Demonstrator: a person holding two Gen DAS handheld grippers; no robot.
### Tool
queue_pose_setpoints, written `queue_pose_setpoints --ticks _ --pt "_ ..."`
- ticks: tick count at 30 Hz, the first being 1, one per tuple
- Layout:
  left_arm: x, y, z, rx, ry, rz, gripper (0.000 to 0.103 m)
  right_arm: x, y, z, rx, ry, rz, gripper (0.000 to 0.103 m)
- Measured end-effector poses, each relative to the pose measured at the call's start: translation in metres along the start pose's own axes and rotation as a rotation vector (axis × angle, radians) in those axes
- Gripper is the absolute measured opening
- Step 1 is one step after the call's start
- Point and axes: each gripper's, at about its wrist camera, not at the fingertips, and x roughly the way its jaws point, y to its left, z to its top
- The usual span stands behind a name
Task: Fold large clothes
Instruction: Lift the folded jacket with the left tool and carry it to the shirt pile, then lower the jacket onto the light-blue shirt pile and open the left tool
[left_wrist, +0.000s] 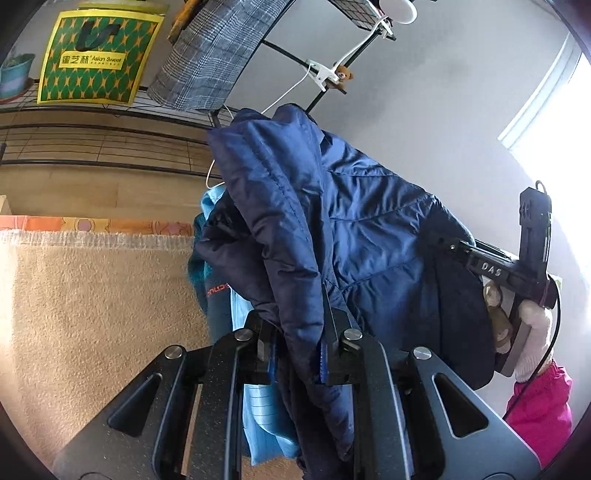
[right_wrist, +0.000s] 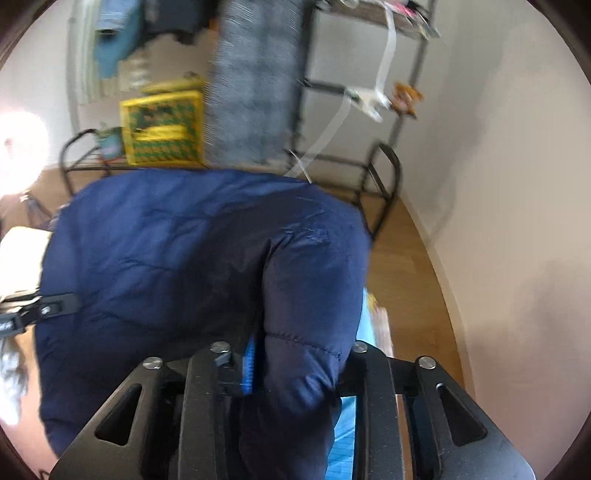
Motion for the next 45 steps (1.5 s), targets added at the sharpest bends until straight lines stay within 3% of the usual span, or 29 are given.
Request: queue_pose_setpoints --ticks 7,9,11,15,19,23,25,27,30,34,38,41,45 --pt "0.006 0.003 -0.002 -0.029 0.004 0.007 0.014 -0.027 -0.042 -0.02 0.15 -0.034 0.028 0.036" --pt "0.007 0.004 -0.003 -0.031 0.01 0.005 0.014 -0.046 -0.057 -0.031 0.21 -0.069 -0.059 0.055" --pt "0.008 0.004 -0.002 -0.028 0.011 0.013 0.014 -0.066 -0.065 -0.049 0.235 -0.099 -0.051 0.065" --pt "0.007 0.007 -0.005 -0.063 0.007 0.002 0.014 -0.095 -0.08 -0.107 0.365 -0.091 0.047 0.072" --pt "0.006 0.01 -0.007 -0.084 0.004 -0.001 0.014 -0.1 -0.083 -0.169 0.532 -0.032 0.171 0.075" --pt "0.005 0.01 -0.008 -0.096 0.005 -0.003 0.014 -0.088 -0.079 -0.207 0.714 0.005 0.378 0.075" --pt "0.004 0.01 -0.008 -0.099 0.006 -0.002 0.014 -0.08 -0.076 -0.204 0.734 -0.005 0.407 0.072" --pt "0.004 0.01 -0.008 -0.096 0.01 0.0 0.014 -0.072 -0.076 -0.193 0.731 0.004 0.353 0.032" --pt "0.005 0.008 -0.007 -0.089 0.015 0.004 0.016 -0.069 -0.078 -0.179 0.725 -0.032 0.321 0.023" --pt "0.005 0.012 -0.008 -0.106 0.016 0.021 0.024 -0.069 -0.075 -0.162 0.679 -0.048 0.255 0.02" --pt "-0.005 0.013 -0.003 -0.095 0.003 0.093 0.047 -0.071 -0.062 -0.166 0.586 -0.019 0.181 0.019" --pt "-0.024 0.006 -0.001 -0.035 -0.04 0.18 0.047 -0.082 -0.058 -0.17 0.56 -0.041 0.155 0.023" --pt "-0.063 -0.006 0.002 0.012 -0.07 0.19 0.047 -0.112 -0.047 -0.163 0.495 -0.101 0.098 0.024"
